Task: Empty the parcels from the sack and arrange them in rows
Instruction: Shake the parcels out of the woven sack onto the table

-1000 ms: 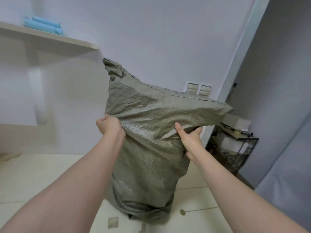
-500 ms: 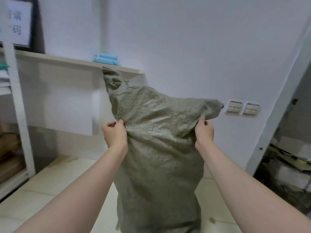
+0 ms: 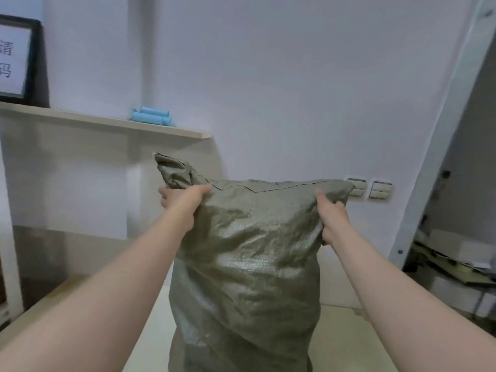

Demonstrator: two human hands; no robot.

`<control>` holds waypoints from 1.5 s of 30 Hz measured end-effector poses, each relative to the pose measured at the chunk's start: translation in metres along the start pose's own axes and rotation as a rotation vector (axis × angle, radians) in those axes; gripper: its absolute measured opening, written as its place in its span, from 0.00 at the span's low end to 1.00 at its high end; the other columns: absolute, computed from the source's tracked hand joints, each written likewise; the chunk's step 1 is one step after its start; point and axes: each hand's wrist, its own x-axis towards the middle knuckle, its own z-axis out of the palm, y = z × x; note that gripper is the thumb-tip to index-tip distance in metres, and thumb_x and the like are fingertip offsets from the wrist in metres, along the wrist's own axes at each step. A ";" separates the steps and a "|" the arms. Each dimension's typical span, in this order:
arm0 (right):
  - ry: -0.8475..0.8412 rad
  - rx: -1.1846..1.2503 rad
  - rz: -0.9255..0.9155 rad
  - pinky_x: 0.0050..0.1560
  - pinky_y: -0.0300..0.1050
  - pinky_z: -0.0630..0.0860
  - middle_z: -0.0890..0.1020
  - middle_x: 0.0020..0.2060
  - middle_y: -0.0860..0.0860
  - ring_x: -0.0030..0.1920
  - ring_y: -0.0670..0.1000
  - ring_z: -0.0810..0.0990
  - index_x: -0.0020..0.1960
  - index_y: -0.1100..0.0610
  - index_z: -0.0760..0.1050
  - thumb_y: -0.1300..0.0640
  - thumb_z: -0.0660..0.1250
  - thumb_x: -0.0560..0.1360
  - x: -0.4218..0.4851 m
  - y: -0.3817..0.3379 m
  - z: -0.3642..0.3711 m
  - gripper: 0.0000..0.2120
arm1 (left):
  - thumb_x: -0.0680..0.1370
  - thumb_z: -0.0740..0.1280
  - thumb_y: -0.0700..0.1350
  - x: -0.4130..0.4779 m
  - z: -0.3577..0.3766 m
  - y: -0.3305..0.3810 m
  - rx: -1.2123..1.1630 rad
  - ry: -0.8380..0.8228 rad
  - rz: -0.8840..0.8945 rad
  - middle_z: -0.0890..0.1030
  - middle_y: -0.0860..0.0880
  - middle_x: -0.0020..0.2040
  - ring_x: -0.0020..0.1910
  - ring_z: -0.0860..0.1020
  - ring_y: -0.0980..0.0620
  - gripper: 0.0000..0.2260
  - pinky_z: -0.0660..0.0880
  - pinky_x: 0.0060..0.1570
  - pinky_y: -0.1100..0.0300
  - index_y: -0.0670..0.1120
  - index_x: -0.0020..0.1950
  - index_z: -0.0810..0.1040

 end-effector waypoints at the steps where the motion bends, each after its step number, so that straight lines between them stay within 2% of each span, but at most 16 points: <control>1: 0.005 -0.022 -0.012 0.63 0.64 0.73 0.69 0.71 0.54 0.64 0.63 0.75 0.76 0.54 0.61 0.33 0.65 0.53 0.010 0.004 0.000 0.54 | 0.69 0.77 0.50 0.002 0.004 -0.010 0.003 0.009 0.008 0.69 0.45 0.72 0.66 0.71 0.40 0.40 0.69 0.67 0.46 0.47 0.76 0.60; 5: 0.113 -0.181 -0.076 0.60 0.54 0.75 0.70 0.69 0.57 0.62 0.63 0.74 0.69 0.61 0.69 0.49 0.65 0.67 -0.003 -0.003 0.001 0.33 | 0.81 0.62 0.50 -0.002 0.008 -0.033 0.105 0.050 0.087 0.78 0.42 0.61 0.60 0.75 0.38 0.16 0.72 0.60 0.51 0.42 0.65 0.75; 9: 0.251 -0.378 -0.103 0.48 0.49 0.73 0.72 0.65 0.58 0.60 0.65 0.74 0.63 0.65 0.73 0.53 0.66 0.74 -0.003 -0.009 0.000 0.22 | 0.83 0.57 0.52 -0.012 0.009 -0.024 0.207 0.100 0.183 0.79 0.37 0.57 0.57 0.76 0.36 0.17 0.73 0.60 0.49 0.40 0.56 0.78; 13: 0.257 -0.420 -0.211 0.54 0.49 0.77 0.80 0.56 0.58 0.55 0.62 0.79 0.56 0.60 0.80 0.53 0.66 0.77 -0.008 -0.017 -0.003 0.14 | 0.84 0.56 0.53 -0.020 0.012 -0.018 0.167 0.139 0.251 0.79 0.40 0.51 0.53 0.76 0.38 0.16 0.72 0.56 0.50 0.43 0.51 0.76; 18: 0.170 -0.304 -0.415 0.47 0.46 0.67 0.75 0.42 0.50 0.49 0.56 0.74 0.50 0.58 0.71 0.55 0.61 0.81 -0.019 -0.037 -0.005 0.06 | 0.84 0.56 0.54 -0.027 0.013 0.007 -0.106 0.098 0.279 0.77 0.46 0.50 0.50 0.75 0.45 0.14 0.69 0.52 0.56 0.46 0.52 0.75; 25: -0.050 0.045 -0.786 0.51 0.39 0.72 0.80 0.53 0.42 0.54 0.40 0.77 0.44 0.56 0.67 0.59 0.60 0.82 -0.037 -0.107 0.009 0.08 | 0.83 0.60 0.53 -0.045 0.034 0.081 -0.339 -0.077 0.487 0.82 0.49 0.57 0.57 0.79 0.50 0.13 0.75 0.62 0.54 0.49 0.62 0.77; 30: -0.072 -0.326 -0.649 0.50 0.49 0.72 0.76 0.43 0.50 0.50 0.55 0.76 0.50 0.58 0.72 0.54 0.61 0.81 -0.021 -0.088 0.007 0.07 | 0.83 0.55 0.50 -0.028 0.034 0.061 0.111 -0.046 0.550 0.80 0.46 0.50 0.55 0.78 0.42 0.13 0.71 0.64 0.45 0.48 0.55 0.78; 33: -0.094 -0.364 -0.549 0.41 0.45 0.68 0.74 0.43 0.50 0.50 0.55 0.74 0.53 0.59 0.69 0.53 0.60 0.82 -0.017 -0.068 0.003 0.08 | 0.79 0.56 0.52 -0.018 0.031 0.041 0.397 -0.084 0.494 0.80 0.43 0.53 0.54 0.77 0.40 0.12 0.70 0.64 0.42 0.48 0.56 0.75; 35: -0.112 -0.352 -0.528 0.46 0.46 0.69 0.76 0.52 0.53 0.55 0.55 0.74 0.61 0.59 0.66 0.49 0.62 0.80 -0.023 -0.065 0.000 0.16 | 0.73 0.61 0.62 -0.015 0.030 0.035 0.584 -0.209 0.476 0.79 0.46 0.62 0.60 0.76 0.41 0.26 0.70 0.65 0.43 0.51 0.67 0.69; 37: -0.101 -0.533 -0.515 0.58 0.50 0.71 0.73 0.65 0.59 0.63 0.60 0.74 0.74 0.61 0.55 0.42 0.66 0.77 -0.030 -0.071 -0.003 0.36 | 0.65 0.66 0.72 -0.019 0.032 0.033 0.722 -0.361 0.439 0.75 0.48 0.66 0.63 0.74 0.45 0.48 0.70 0.66 0.48 0.49 0.77 0.57; 39: -0.042 -0.782 -0.481 0.60 0.53 0.73 0.73 0.68 0.62 0.65 0.63 0.74 0.78 0.64 0.45 0.38 0.68 0.74 -0.031 -0.080 -0.004 0.48 | 0.67 0.69 0.71 -0.026 0.035 0.033 0.777 -0.532 0.454 0.76 0.51 0.56 0.53 0.74 0.51 0.40 0.70 0.58 0.55 0.49 0.70 0.64; 40: -0.032 -0.899 -0.467 0.56 0.53 0.74 0.76 0.63 0.62 0.61 0.62 0.77 0.76 0.66 0.51 0.38 0.68 0.74 -0.032 -0.085 -0.005 0.47 | 0.70 0.69 0.69 -0.032 0.035 0.037 0.779 -0.620 0.454 0.75 0.52 0.47 0.46 0.73 0.53 0.31 0.70 0.53 0.56 0.48 0.60 0.69; 41: -0.045 -1.002 -0.465 0.49 0.51 0.76 0.79 0.54 0.60 0.53 0.59 0.79 0.68 0.66 0.66 0.38 0.69 0.73 -0.027 -0.088 -0.006 0.37 | 0.70 0.68 0.70 -0.037 0.035 0.041 0.795 -0.685 0.461 0.74 0.52 0.42 0.41 0.72 0.53 0.31 0.69 0.49 0.57 0.44 0.55 0.70; 42: -0.058 -1.081 -0.472 0.40 0.48 0.74 0.79 0.45 0.57 0.44 0.56 0.78 0.52 0.62 0.74 0.38 0.68 0.73 -0.028 -0.091 -0.007 0.26 | 0.67 0.66 0.74 -0.042 0.035 0.045 0.873 -0.709 0.492 0.76 0.51 0.43 0.43 0.75 0.52 0.40 0.70 0.51 0.55 0.40 0.60 0.70; 43: -0.044 -1.125 -0.485 0.37 0.46 0.71 0.77 0.41 0.56 0.41 0.55 0.76 0.40 0.59 0.72 0.38 0.68 0.73 -0.024 -0.091 -0.008 0.23 | 0.63 0.63 0.79 -0.047 0.036 0.048 0.960 -0.690 0.521 0.79 0.49 0.54 0.52 0.78 0.50 0.50 0.71 0.56 0.52 0.41 0.69 0.67; 45: 0.021 -1.201 -0.484 0.46 0.49 0.72 0.77 0.54 0.59 0.54 0.59 0.75 0.41 0.60 0.73 0.37 0.67 0.74 -0.022 -0.089 -0.007 0.24 | 0.59 0.60 0.81 -0.056 0.039 0.054 1.104 -0.646 0.537 0.70 0.46 0.73 0.69 0.71 0.44 0.59 0.67 0.68 0.47 0.46 0.79 0.54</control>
